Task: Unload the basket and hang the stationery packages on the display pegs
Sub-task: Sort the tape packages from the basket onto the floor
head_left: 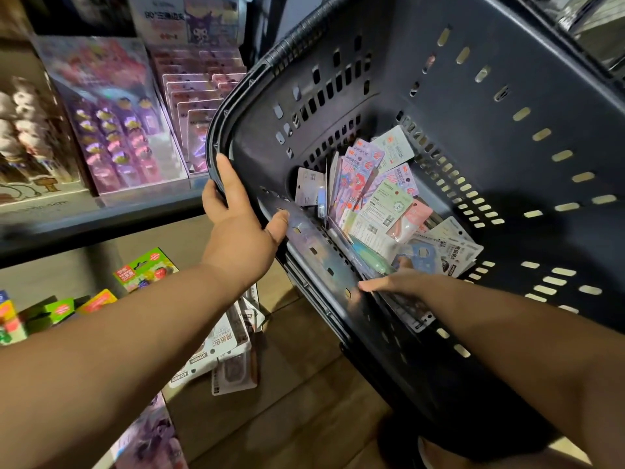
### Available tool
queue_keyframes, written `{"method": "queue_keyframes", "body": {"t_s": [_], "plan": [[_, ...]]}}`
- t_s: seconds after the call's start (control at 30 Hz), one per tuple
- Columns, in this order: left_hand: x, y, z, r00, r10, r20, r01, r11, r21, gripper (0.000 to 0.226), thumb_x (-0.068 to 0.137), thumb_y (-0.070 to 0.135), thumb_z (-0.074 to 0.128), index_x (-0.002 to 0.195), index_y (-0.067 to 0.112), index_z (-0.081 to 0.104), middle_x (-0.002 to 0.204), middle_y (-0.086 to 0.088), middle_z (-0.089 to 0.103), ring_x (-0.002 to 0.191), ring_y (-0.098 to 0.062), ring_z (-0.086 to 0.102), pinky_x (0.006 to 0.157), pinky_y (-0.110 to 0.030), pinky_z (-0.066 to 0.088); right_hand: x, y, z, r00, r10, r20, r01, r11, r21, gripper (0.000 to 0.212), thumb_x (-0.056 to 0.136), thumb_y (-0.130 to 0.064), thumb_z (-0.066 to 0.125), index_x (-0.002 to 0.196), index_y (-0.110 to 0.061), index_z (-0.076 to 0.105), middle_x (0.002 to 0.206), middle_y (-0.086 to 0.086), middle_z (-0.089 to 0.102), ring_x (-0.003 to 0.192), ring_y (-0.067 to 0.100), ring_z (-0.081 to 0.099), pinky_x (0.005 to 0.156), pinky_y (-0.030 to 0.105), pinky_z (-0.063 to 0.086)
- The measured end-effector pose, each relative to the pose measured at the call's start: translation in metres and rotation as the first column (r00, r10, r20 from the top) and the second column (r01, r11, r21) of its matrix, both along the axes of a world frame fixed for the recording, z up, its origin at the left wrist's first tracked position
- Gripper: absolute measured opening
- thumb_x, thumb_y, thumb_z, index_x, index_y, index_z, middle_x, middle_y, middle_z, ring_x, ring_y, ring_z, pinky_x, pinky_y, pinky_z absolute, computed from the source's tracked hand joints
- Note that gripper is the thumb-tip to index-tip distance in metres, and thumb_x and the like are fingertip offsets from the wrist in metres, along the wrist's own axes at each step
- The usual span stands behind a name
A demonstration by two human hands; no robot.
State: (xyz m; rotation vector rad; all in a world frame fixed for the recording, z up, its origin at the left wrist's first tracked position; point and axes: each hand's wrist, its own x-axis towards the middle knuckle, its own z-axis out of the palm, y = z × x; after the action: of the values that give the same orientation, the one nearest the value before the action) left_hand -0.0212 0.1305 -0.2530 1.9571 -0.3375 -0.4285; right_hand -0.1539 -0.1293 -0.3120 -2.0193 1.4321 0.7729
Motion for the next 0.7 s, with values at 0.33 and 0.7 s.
{"method": "queue_keyframes", "body": {"t_s": [0.33,0.7], "plan": [[0.000,-0.001,0.000,1.000,0.000,-0.002,0.000,1.000,-0.007,0.098,0.097,0.030,0.057,0.150,0.028,-0.026,0.161,-0.010,-0.018,0.145,-0.025,0.021,0.092,-0.013,0.016,-0.003,0.006,0.001,0.984,0.178,-0.027,-0.178,0.945,-0.276,0.094,0.081,-0.021,0.074,0.145,-0.023,0.005,0.129,0.019,0.047,0.106,0.033,0.058,0.078,0.036,0.051],[-0.001,-0.002,-0.002,1.000,0.008,-0.007,-0.008,1.000,-0.013,0.098,0.097,0.028,0.057,0.149,0.030,-0.027,0.161,-0.008,-0.019,0.144,-0.024,0.022,0.087,-0.009,0.015,-0.001,-0.002,-0.015,0.964,0.266,0.025,-0.251,0.933,-0.258,0.073,0.086,-0.016,0.066,0.149,-0.029,0.032,0.125,0.012,0.056,0.094,0.025,0.056,0.075,0.028,0.046]]}}
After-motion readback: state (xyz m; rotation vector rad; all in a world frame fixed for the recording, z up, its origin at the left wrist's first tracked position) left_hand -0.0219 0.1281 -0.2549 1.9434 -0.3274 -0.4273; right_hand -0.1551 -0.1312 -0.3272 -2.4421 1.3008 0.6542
